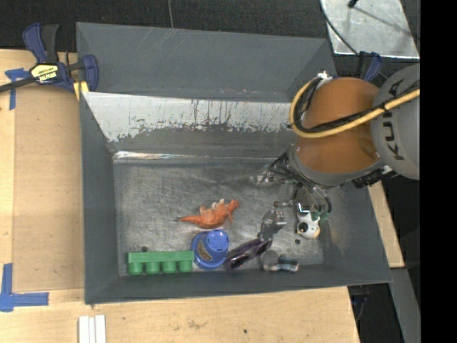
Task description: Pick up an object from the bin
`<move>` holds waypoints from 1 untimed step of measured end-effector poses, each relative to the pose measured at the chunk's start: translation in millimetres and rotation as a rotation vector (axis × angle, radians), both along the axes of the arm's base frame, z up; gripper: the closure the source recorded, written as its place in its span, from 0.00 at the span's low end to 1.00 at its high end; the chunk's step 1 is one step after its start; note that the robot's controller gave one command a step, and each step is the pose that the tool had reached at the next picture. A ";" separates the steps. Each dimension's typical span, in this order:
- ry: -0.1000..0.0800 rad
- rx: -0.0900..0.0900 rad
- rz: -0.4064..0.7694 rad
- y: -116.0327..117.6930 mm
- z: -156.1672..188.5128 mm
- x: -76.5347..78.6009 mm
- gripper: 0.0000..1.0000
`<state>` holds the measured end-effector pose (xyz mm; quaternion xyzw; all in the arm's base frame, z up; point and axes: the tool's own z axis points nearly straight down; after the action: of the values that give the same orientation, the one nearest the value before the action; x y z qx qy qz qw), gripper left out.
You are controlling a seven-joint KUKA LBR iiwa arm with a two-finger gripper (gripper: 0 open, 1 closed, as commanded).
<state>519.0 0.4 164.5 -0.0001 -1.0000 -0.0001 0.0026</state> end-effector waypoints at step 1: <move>-0.008 0.000 0.000 0.0 3.9 1.9 1.00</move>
Offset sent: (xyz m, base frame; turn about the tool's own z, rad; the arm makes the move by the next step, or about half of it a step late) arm 0.0000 0.0000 0.0000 0.0000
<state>521.0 0.4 168.5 -0.0001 -1.0000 -0.0001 -0.0015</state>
